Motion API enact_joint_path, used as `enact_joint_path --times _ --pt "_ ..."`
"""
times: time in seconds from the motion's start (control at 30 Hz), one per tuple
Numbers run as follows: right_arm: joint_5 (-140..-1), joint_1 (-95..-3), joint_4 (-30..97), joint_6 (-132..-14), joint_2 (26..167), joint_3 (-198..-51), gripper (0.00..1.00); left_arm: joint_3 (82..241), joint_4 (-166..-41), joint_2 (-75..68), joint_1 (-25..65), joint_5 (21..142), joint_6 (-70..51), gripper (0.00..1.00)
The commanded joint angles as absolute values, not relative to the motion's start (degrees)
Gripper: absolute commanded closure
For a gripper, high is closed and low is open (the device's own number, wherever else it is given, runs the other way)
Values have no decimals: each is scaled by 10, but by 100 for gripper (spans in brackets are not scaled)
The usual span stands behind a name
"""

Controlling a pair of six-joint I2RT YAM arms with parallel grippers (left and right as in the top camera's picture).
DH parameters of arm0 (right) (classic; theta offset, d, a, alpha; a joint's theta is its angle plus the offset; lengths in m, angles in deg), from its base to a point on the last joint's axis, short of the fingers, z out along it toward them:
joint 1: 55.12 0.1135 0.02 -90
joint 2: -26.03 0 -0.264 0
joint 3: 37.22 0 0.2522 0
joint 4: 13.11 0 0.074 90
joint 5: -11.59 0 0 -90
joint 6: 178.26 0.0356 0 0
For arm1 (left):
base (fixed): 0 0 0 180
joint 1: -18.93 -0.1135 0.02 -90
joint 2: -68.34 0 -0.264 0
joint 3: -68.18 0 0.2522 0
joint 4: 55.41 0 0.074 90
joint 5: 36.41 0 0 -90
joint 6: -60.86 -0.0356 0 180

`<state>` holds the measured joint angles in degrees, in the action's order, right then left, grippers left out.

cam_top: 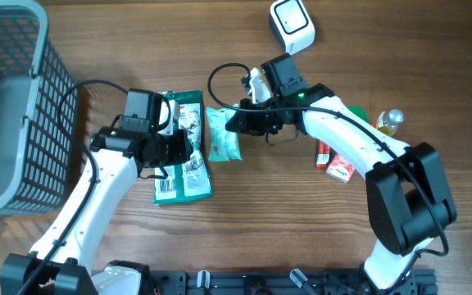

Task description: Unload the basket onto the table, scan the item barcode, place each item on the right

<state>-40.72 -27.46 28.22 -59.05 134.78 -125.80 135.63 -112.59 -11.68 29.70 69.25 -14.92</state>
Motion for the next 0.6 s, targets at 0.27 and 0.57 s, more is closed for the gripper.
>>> enact_joint_path --times 0.27,0.57 --pt "-552 -249 284 -596 1344 -1244 53 1331 -1066 -187 295 672 -152 85" --pt "-587 -253 263 -595 1344 -1243 37 1331 -1025 -195 295 798 -152 92"
